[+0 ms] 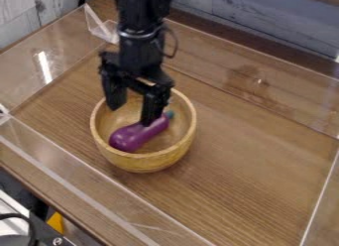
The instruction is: Remove the purple eggplant from inside the brown bowl and put it on the table
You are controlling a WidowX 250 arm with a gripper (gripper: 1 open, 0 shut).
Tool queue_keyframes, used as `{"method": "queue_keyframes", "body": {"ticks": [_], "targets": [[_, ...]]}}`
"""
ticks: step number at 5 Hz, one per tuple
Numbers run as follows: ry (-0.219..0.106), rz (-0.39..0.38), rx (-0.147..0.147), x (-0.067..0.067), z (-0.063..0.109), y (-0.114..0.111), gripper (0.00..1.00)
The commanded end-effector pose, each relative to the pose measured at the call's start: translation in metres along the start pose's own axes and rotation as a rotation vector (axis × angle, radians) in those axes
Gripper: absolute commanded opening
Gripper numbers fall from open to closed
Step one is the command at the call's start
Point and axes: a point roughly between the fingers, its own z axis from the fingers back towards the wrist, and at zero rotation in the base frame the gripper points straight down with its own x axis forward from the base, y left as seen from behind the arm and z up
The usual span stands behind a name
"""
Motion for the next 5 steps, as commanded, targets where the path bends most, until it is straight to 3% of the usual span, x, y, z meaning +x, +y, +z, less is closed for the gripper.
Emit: {"method": "queue_keyframes", "body": {"ticks": [1,3,5], "targets": [[-0.076,0.098,0.008,-0.002,0.003,0.009,1.0],[-0.123,0.091,0.003,0.005,0.008,0.001,1.0],[-0.153,0.03,-0.002,0.01,0.012,0.005,1.0]]}}
